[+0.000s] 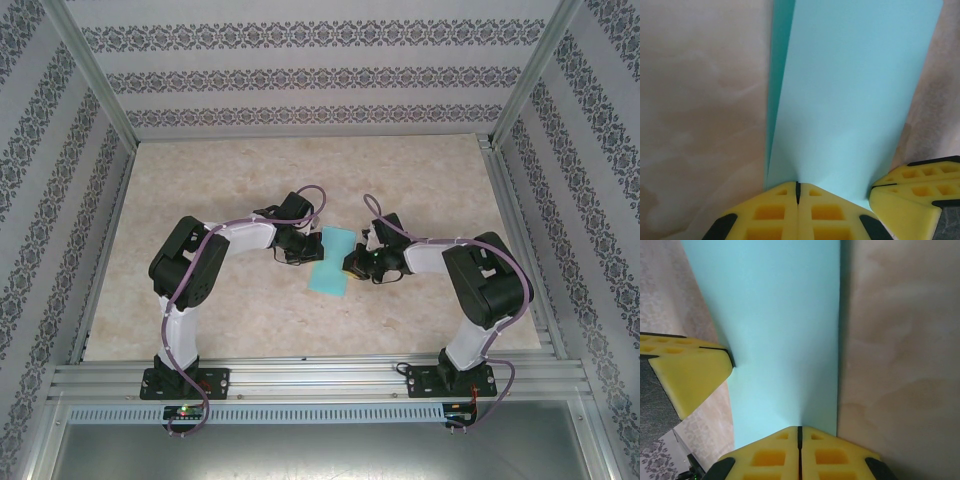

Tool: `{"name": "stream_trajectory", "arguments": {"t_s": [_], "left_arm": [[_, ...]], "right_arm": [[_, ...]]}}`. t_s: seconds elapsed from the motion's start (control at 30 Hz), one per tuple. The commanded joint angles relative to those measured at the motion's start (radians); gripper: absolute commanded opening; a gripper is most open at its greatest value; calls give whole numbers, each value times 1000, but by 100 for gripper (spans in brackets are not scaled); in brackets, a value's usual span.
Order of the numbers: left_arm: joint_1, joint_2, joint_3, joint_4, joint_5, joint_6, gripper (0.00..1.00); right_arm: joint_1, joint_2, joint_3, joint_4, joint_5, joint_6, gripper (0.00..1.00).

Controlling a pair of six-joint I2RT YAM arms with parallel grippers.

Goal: Fold a paper plane with a square sheet of paper (pick it up from the middle)
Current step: First fold the paper in half at the center of the table.

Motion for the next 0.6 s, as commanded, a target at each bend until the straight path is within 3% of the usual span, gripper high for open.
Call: {"name": "stream_trajectory", "arguments": {"t_s": [0.0,0.27,0.57], "left_arm": [[-14,33,-4,-89,-12,28,0],[-14,30,-7,-82,-5,22,0],[-14,28,-4,-73,11,21,0]], "right_arm": [[2,-12,-29,15,22,4,7],[53,-175,-33,-22,6,10,9],[112,-109,-126,89,19,64,10]]}}
